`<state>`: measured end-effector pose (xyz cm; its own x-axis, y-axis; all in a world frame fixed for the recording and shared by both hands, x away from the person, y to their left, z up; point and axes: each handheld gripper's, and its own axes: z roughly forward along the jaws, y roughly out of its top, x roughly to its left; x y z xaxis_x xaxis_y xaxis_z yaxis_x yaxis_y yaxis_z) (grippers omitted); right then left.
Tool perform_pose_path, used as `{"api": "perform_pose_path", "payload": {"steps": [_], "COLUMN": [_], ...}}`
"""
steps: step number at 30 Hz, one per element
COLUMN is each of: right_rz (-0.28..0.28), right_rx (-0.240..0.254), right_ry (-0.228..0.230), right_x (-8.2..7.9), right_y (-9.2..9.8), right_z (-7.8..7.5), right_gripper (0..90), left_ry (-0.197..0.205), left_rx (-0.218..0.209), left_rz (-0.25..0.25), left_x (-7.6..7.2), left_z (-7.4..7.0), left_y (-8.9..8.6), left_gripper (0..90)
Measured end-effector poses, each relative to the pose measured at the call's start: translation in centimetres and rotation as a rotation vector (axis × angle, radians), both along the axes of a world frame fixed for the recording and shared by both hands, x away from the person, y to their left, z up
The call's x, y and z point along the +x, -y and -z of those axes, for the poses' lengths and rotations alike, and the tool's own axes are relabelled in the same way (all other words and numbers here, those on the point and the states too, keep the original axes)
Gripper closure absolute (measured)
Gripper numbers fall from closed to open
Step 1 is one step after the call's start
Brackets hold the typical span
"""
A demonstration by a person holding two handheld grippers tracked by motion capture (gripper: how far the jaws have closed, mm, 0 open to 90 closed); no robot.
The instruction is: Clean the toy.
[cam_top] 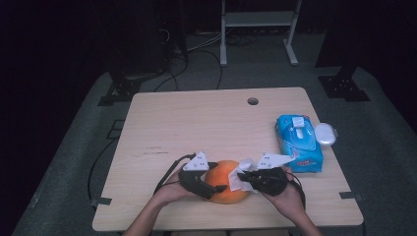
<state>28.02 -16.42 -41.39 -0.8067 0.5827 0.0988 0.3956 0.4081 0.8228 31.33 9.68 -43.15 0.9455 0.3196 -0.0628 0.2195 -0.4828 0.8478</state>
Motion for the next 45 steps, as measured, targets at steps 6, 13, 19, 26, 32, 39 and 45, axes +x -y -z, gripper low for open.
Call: {"api": "perform_pose_path", "payload": {"steps": [6, 13, 19, 26, 32, 39, 45], "right_rz": [0.026, -0.009, 0.002, 0.036, -0.027, -0.039, -0.022], "right_rx": [-0.009, -0.011, -0.027, -0.011, -0.047, -0.090, -0.048], "right_ry": [-0.016, 0.051, -0.002, 0.038, 0.016, 0.006, 0.035], "right_x": [0.1, -0.9, -0.1, -0.6, -0.6, -0.2, -0.7], "right_y": [0.8, -0.6, 0.2, 0.7, -0.2, 1.0, 0.8], "right_z": [0.0, -1.7, -0.2, -1.0, -0.7, -0.6, -1.3], "right_gripper": [86.6, 86.5, 86.5, 86.5, 86.2, 86.0, 85.9], "left_ry": [-0.023, 0.011, -0.022, 0.002, 0.020, -0.017, 0.001], "left_rx": [0.013, 0.024, -0.004, 0.030, 0.026, -0.007, 0.047], "left_rz": [-0.012, 0.008, -0.017, 0.010, 0.040, 0.046, 0.055], "left_x": [0.2, -0.4, 0.4, -0.5, -0.7, -0.2, -1.0], "left_z": [0.3, -0.1, -0.3, -0.6, -1.0, 0.0, -0.5], "left_y": [-0.1, 0.7, -0.1, 0.6, 0.7, 0.6, 1.3], "left_gripper": [18.9, 18.6, 10.4, 24.1, 17.1, 16.7, 24.5]}}
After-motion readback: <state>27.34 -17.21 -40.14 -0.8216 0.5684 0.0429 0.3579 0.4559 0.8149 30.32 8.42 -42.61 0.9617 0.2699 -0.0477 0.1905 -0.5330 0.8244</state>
